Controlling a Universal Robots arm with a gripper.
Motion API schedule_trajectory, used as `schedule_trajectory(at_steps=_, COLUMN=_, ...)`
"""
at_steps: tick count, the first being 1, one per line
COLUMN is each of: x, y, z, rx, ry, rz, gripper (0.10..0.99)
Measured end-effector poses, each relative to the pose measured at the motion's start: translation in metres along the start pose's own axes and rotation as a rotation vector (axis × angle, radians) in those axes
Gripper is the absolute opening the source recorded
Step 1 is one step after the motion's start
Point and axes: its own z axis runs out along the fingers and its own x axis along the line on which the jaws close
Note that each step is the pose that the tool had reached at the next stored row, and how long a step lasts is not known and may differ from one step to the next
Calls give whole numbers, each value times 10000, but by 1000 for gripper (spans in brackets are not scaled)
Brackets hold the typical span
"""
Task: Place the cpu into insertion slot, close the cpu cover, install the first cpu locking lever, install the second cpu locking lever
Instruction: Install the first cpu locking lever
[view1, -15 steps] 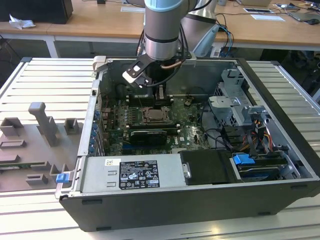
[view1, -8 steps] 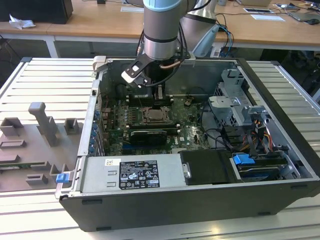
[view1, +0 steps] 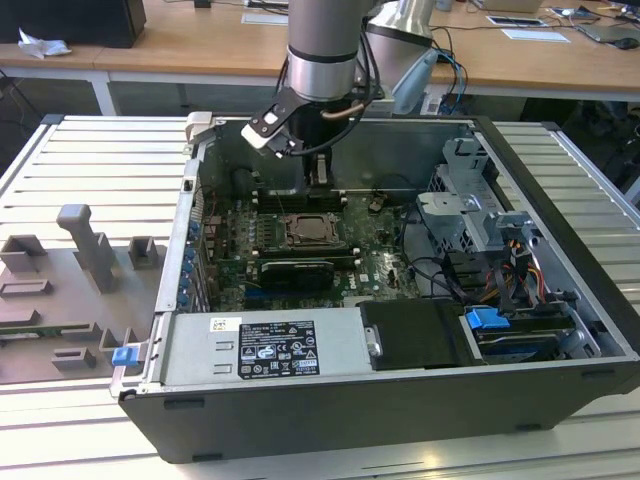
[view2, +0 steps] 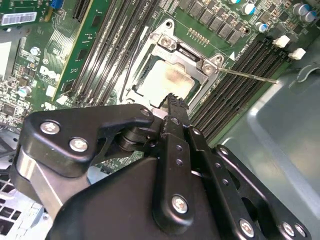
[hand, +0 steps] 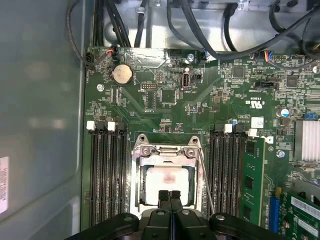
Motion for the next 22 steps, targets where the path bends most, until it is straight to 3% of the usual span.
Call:
schedule_trajectory(at_steps=3, x=0, y=1, z=-104, rx=1, ry=-5, rz=0, gripper=106)
schedule_trajectory(at_steps=4, x=0, y=3, z=-189, rx=1, ry=-13, rz=0, gripper=106)
schedule_trajectory(at_steps=6, x=1, y=4, z=-258, rx=1, ry=-18, rz=0, gripper=106)
schedule_trajectory(at_steps=9, x=1, y=4, z=-268, rx=0, ry=-20, rz=-263, gripper=106)
schedule_trajectory(at_steps=15, x=1, y=3, z=-266, rx=2, ry=-12, rz=-1542, gripper=106)
schedule_trajectory(at_steps=19, x=0, y=3, z=-259, rx=18, ry=-4, rz=-1945, gripper=106)
schedule_trajectory(at_steps=22, x=1, y=4, z=-256, rx=19, ry=8, rz=-2743, gripper=106)
